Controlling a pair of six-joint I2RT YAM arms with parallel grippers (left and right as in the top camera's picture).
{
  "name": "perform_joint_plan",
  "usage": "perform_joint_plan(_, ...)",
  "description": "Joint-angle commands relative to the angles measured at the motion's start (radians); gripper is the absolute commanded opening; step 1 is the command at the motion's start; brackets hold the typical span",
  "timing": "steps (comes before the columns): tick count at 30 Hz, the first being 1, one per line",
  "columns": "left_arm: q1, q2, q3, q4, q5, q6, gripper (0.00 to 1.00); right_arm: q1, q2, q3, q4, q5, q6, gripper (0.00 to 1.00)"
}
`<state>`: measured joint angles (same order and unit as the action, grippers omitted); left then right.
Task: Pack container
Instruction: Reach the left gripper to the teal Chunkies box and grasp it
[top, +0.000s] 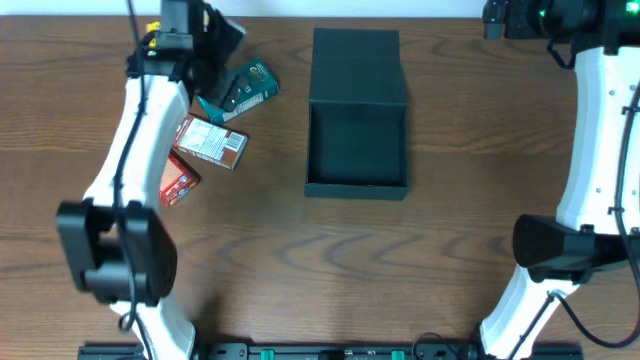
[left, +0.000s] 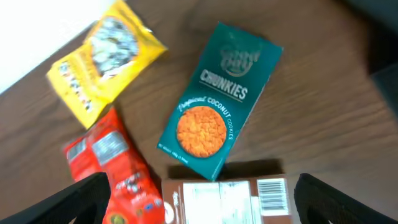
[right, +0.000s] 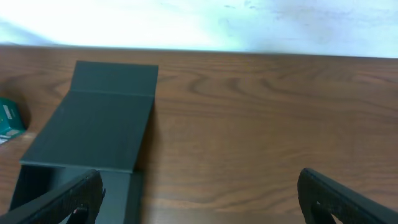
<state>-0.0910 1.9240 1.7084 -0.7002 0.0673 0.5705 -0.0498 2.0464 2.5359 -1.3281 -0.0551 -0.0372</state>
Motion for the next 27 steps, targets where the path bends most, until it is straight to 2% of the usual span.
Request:
perform_joint_plan(1, -0.005, 0.074, 0.017, 0.005, -0.012, 0.185, 0.96, -0.009, -0.027, -0.002, -0.015, -0.002, -0.032, 0.99)
perform_joint_plan(4, -0.007, 0.134, 0.017, 0.011, -0.008, 0.294, 0.97, -0.009, -0.027, -0.002, -0.024, -0.002, -0.032, 0.99)
perform_joint_plan(10, -0.007, 0.25, 0.018, 0.122, -0.036, 0.373, 0.97, -0.009, -0.027, -0.002, -0.039, -0.002, -0.032, 0.99)
perform_joint_plan(18, -0.005, 0.331, 0.025, 0.239, -0.05, 0.422, 0.95, -0.008, -0.027, -0.002, -0.099, -0.002, -0.031, 0.99)
perform_joint_plan(27, 0.023, 0.347, 0.039, 0.314, -0.024, 0.422, 0.95, -0.008, -0.027, -0.002, -0.112, -0.003, -0.032, 0.99)
